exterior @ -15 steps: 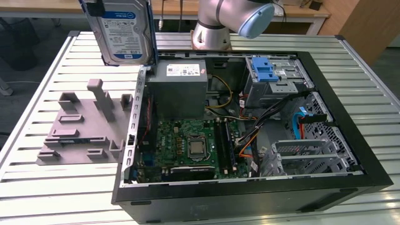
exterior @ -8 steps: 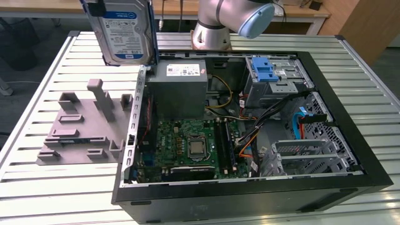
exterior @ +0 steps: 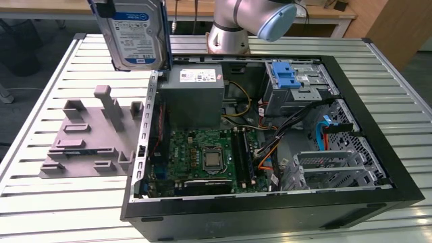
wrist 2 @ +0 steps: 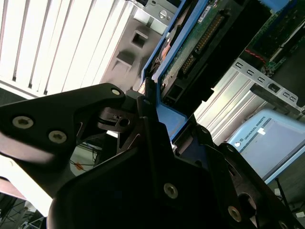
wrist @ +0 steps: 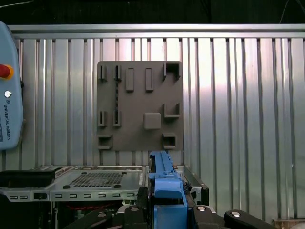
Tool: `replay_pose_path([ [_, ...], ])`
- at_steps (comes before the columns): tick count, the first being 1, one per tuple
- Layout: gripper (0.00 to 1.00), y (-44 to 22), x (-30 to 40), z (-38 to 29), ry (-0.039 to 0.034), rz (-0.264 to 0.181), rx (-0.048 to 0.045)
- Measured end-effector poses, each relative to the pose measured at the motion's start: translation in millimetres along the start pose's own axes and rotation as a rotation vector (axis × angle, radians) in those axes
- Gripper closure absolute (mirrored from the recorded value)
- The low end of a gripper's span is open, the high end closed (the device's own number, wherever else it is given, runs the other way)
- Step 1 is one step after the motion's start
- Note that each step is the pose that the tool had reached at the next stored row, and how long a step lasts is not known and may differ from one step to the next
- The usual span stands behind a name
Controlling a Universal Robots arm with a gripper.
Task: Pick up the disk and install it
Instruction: 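Pick up the disk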
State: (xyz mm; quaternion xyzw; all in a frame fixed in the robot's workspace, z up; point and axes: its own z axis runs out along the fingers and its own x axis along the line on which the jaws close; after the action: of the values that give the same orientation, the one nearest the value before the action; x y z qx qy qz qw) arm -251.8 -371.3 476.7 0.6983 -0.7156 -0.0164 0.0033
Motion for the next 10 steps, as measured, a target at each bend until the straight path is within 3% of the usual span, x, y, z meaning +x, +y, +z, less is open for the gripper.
replay_pose_path([
  [10, 0.64, -5.6, -0.1, -0.1, 0.0, 0.0, 0.0],
])
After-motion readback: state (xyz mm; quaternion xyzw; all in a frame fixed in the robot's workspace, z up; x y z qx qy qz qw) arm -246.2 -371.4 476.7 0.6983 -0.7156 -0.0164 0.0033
